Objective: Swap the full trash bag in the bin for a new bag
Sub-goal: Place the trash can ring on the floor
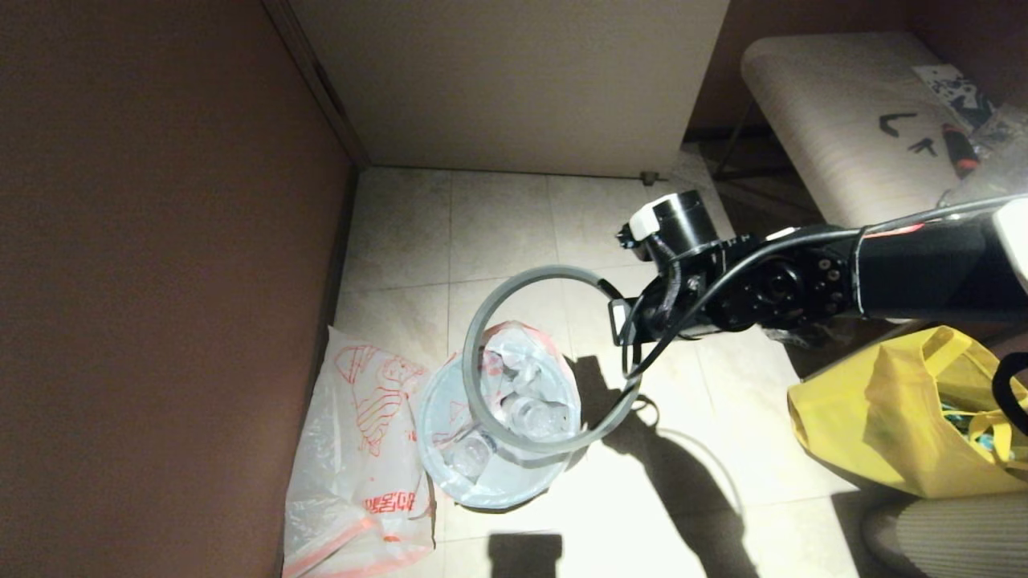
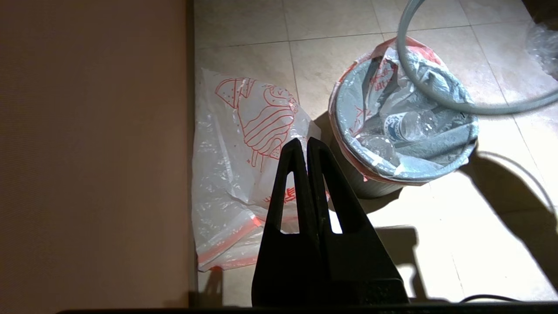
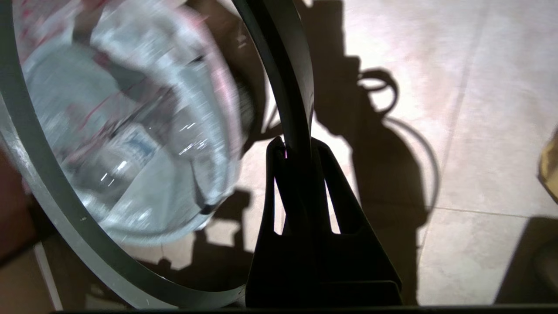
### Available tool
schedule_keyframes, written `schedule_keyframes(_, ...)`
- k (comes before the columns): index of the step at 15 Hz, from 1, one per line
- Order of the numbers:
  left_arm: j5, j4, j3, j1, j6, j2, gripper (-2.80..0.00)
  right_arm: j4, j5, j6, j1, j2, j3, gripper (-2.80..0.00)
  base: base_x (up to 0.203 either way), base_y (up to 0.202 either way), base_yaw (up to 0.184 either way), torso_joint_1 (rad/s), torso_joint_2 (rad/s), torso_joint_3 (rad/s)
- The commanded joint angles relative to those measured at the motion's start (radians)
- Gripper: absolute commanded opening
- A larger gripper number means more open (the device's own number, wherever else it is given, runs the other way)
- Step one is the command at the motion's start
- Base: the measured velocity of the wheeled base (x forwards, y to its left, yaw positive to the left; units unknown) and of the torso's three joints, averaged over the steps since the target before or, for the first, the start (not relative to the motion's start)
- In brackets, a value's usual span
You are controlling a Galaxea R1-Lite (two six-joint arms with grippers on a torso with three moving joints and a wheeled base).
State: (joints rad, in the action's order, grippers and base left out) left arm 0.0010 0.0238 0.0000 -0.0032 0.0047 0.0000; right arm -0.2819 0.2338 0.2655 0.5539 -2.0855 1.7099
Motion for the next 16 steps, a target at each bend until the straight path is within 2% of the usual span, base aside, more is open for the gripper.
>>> schedule_keyframes(1,0.001,0.001,0.012,0.000,0.000,0.002,-2.80,0.001,-0.046,0.001,-0.130,0.006,0.010,-2.80,0.000,0.000,0.000,0.000,0.00,0.000)
schedule_keyframes(4,0.001,0.001,0.012,0.000,0.000,0.002,-2.80,-0.003,-0.171,0.008,-0.295,-0.018,0.030,-2.80,0.000,0.000,0.000,0.000,0.00,0.000)
schedule_keyframes(6,0.001,0.001,0.012,0.000,0.000,0.002,-2.80,-0.002,-0.215,0.026,-0.381,-0.056,0.030,-2.80,0.000,0.000,0.000,0.000,0.00,0.000)
schedule_keyframes(10,0.001,-0.001,0.012,0.000,0.000,0.002,-2.80,0.013,-0.223,0.028,-0.510,-0.167,0.026,-2.80,0.000,0.000,0.000,0.000,0.00,0.000)
schedule_keyframes(13,0.001,0.000,0.012,0.000,0.000,0.002,-2.80,0.032,-0.215,0.002,-0.562,-0.237,-0.019,-2.80,0.000,0.000,0.000,0.000,0.00,0.000)
schedule_keyframes(16,0.001,0.001,0.012,0.000,0.000,0.002,-2.80,0.151,-0.162,-0.034,-0.602,-0.347,-0.088,-2.80,0.000,0.000,0.000,0.000,0.00,0.000)
